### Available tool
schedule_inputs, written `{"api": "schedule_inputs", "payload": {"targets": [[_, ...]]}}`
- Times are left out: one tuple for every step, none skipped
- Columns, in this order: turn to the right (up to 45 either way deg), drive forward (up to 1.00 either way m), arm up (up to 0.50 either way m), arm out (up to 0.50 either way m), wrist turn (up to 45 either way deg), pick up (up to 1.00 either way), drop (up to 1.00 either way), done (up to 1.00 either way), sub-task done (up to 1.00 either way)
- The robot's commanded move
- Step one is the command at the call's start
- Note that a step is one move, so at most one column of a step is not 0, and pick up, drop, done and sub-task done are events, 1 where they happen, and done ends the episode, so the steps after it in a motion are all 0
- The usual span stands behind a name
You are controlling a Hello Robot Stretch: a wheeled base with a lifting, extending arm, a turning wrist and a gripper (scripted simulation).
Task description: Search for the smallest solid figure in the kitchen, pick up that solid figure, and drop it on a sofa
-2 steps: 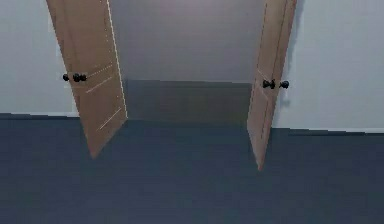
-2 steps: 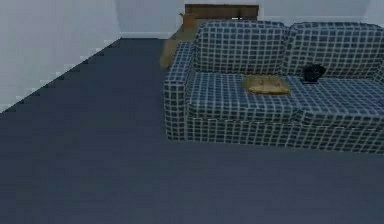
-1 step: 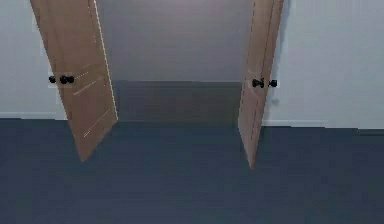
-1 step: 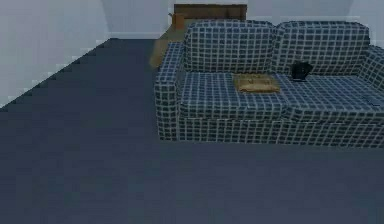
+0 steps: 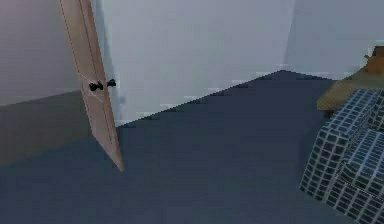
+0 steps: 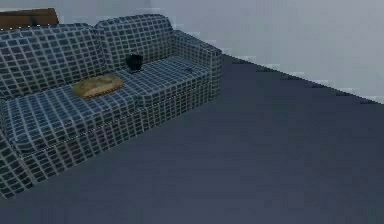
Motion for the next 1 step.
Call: {"api": "schedule_inputs", "payload": {"targets": [[45.0, 0.0, 0.0, 0.0, 0.0, 0.0, 0.0, 0.0, 0.0]]}}
